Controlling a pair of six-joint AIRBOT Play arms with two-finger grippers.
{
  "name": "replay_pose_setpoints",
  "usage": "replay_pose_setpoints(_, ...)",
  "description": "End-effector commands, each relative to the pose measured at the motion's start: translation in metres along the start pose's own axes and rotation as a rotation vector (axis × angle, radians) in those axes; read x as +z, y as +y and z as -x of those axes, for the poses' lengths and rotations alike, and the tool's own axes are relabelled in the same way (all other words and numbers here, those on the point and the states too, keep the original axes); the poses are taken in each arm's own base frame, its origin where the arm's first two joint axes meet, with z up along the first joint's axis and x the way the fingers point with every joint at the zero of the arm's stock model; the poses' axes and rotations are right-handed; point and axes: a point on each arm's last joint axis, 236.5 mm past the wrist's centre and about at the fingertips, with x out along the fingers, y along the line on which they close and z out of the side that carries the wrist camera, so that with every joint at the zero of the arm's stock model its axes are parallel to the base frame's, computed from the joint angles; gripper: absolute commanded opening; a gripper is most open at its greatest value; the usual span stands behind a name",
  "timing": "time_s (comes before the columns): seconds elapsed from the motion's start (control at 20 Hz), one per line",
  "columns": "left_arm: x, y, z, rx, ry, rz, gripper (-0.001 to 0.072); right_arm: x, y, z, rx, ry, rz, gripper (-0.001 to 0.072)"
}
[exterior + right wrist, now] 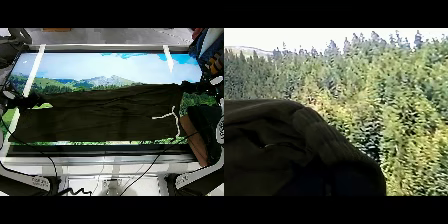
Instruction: Fold the clothes and pants, and hang the long-sleeved shirts on hangers.
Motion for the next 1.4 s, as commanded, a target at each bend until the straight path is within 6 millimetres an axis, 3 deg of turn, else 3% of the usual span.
replay_pose_setpoints(0.0,0.019,-0.013,0.010,-0.033,-0.048,0.013,0.0032,0.001,0.001,0.000,0.001,-0.002,0.000,0.0023)
replay_pose_setpoints(0.15,0.083,-0.039,0.052,-0.074,-0.186,-0.031,0.0027,0.004,-0.001,0.000,-0.005,-0.016,-0.001,0.0023)
replay_pose_setpoints(0.3,0.146,-0.064,0.121,-0.080,-0.336,-0.162,0.0027,0.008,-0.002,0.001,-0.011,-0.034,-0.001,0.0023)
replay_pose_setpoints(0.4,0.159,-0.055,0.150,0.001,-0.345,-0.245,0.0026,0.008,-0.002,0.000,-0.011,-0.033,-0.001,0.0024)
replay_pose_setpoints(0.5,0.150,-0.013,0.163,0.162,-0.262,-0.295,0.0026,0.008,-0.002,0.000,-0.011,-0.033,-0.001,0.0024)
replay_pose_setpoints(0.6,0.127,0.022,0.157,0.246,-0.124,-0.358,0.0027,0.007,-0.002,0.000,-0.010,-0.031,-0.003,0.0024)
replay_pose_setpoints(0.7,0.095,0.041,0.138,0.252,0.049,-0.459,0.0029,0.005,-0.001,0.000,-0.007,-0.022,-0.003,0.0023)
replay_pose_setpoints(1.0,0.037,0.061,0.050,0.220,0.320,-0.487,0.0032,0.001,0.001,0.000,0.001,-0.002,-0.003,0.0023)
replay_pose_setpoints(1.1,0.024,0.063,0.030,0.214,0.365,-0.490,0.0032,0.001,0.001,0.000,0.000,-0.003,-0.003,0.0024)
replay_pose_setpoints(1.2,0.031,0.062,0.020,0.220,0.330,-0.492,0.0031,0.002,0.001,0.000,0.001,-0.007,-0.005,0.0023)
replay_pose_setpoints(1.25,0.046,0.055,0.019,0.222,0.263,-0.468,0.0031,0.003,0.001,0.000,0.002,-0.013,-0.008,0.0024)
replay_pose_setpoints(1.35,0.094,0.029,0.031,0.219,0.066,-0.406,0.0031,0.009,0.003,0.000,0.010,-0.035,-0.020,0.0024)
